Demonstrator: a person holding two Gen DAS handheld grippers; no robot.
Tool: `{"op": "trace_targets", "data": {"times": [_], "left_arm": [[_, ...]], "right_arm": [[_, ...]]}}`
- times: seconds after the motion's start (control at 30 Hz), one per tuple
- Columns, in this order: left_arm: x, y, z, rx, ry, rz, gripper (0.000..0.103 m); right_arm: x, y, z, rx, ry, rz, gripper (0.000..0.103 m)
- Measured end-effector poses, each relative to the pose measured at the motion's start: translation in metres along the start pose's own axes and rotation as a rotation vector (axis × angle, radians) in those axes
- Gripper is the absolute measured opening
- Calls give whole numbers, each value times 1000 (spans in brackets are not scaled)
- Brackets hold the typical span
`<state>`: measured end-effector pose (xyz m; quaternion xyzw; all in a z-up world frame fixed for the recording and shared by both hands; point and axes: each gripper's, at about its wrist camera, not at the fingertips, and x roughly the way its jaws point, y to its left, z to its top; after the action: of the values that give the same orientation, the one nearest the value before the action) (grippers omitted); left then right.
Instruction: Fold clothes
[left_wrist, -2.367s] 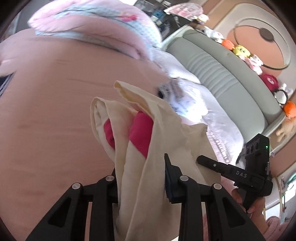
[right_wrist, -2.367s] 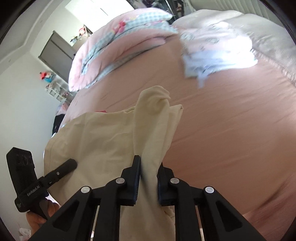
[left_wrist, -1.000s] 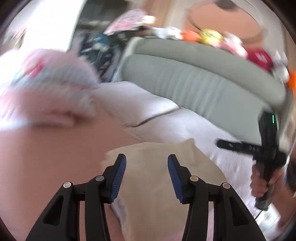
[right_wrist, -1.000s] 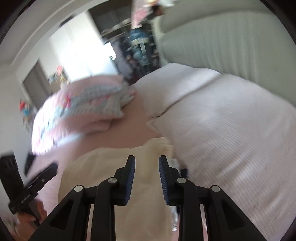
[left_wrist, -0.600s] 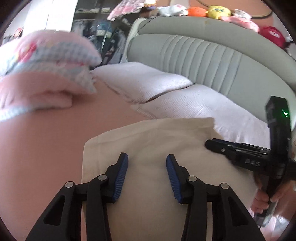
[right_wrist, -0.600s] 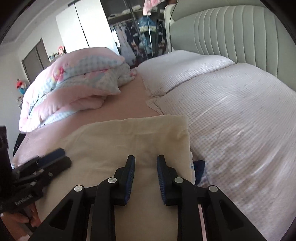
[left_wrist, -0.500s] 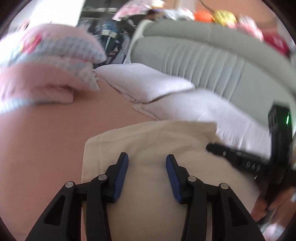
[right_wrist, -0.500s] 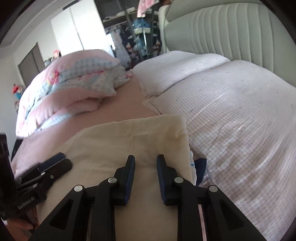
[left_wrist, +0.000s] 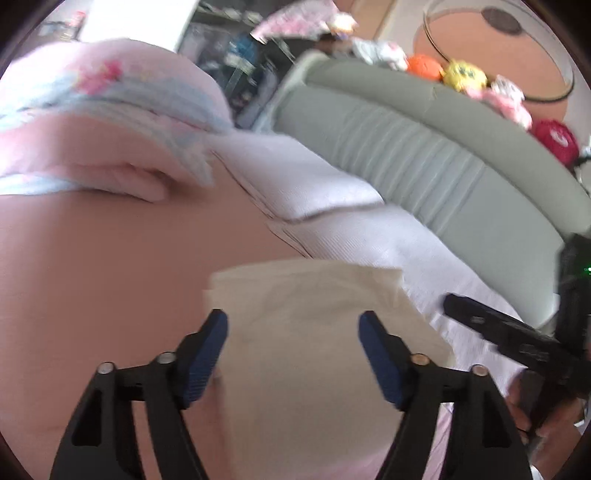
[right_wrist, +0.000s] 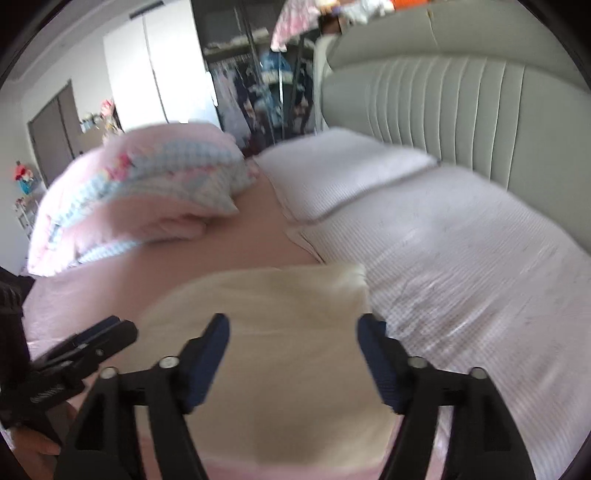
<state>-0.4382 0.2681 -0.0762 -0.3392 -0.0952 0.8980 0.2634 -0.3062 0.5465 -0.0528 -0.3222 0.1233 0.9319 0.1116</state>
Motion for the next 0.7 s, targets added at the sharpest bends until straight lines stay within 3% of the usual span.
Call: {"op": "trace_targets", "data": {"times": [0.23,0.33,0.53,0.6,0.7], "left_arm": [[-80,60,16,-129,-12,130,80],[-118,80,26,-118,-21,185,89],[-199,114,34,-40,-39,339,90],[-225,127,31,-36,-43,376,90],[-267,141,25,-44,-62,416,90]], "right_arm": [[-60,84,-6,-84,-3,14,79],[-78,118,-12,-102,-10,37,82],[-106,187,-23,-116,-7,107,91],[-114,210,-26,-132,-1,120,101],[-134,247,-32,-168,-4,130,103]]}}
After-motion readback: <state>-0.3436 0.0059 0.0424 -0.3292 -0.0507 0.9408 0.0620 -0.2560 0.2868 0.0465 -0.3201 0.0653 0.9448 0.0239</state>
